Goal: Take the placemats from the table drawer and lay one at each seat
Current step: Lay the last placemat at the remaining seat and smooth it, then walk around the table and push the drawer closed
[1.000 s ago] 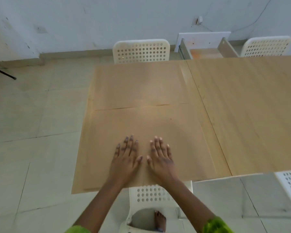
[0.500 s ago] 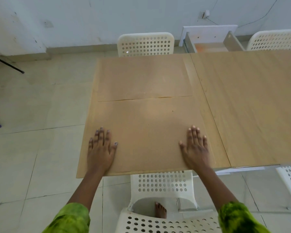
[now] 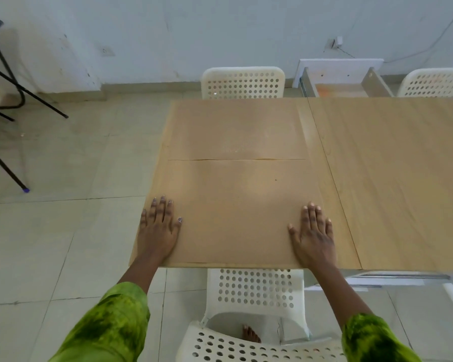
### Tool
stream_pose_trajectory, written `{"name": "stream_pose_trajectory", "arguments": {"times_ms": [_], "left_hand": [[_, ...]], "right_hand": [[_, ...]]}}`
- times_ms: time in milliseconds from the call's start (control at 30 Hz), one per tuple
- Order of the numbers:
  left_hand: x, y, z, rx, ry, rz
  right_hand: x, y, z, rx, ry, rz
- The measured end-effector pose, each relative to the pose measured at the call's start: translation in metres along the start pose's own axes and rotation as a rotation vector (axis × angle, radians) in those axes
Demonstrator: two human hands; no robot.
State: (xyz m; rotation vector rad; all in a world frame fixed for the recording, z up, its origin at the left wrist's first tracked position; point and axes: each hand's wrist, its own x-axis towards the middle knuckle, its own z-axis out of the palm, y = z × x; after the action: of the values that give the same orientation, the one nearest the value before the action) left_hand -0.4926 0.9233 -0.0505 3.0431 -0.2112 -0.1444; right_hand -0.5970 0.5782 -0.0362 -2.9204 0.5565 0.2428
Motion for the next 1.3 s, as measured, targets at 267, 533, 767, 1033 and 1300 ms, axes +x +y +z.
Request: {"name": "stream_pose_trajectory", "arguments": {"times_ms": [267,533,767,1033,1300], "left_hand": [[-0.008,-0.03,-0.005,0.09,-0.061,0.068],[-0.005,-0.064,-0.02,0.048,-0.074,0.25],[0.004,-0.142,-0.062,-0.148,-0.023,0.342],[0.041,-0.224,-0.111,-0.331,0.061,0.229],[0.158,-0.264,-0.126,-0.519,0.033,0.157]], "right_hand": [[0.001,-0.002,0.0,0.003,0.001,0.018],[-0.025,-0.097,-0.005,0.385,0.151,0.153],[-0.055,-0.258,-0.006,0.888,0.218,0.262],[-0.025,-0.371,-0.008,1.203,0.083,0.25],[0.074,-0.437,-0.018,1.337,0.033,0.208]]}}
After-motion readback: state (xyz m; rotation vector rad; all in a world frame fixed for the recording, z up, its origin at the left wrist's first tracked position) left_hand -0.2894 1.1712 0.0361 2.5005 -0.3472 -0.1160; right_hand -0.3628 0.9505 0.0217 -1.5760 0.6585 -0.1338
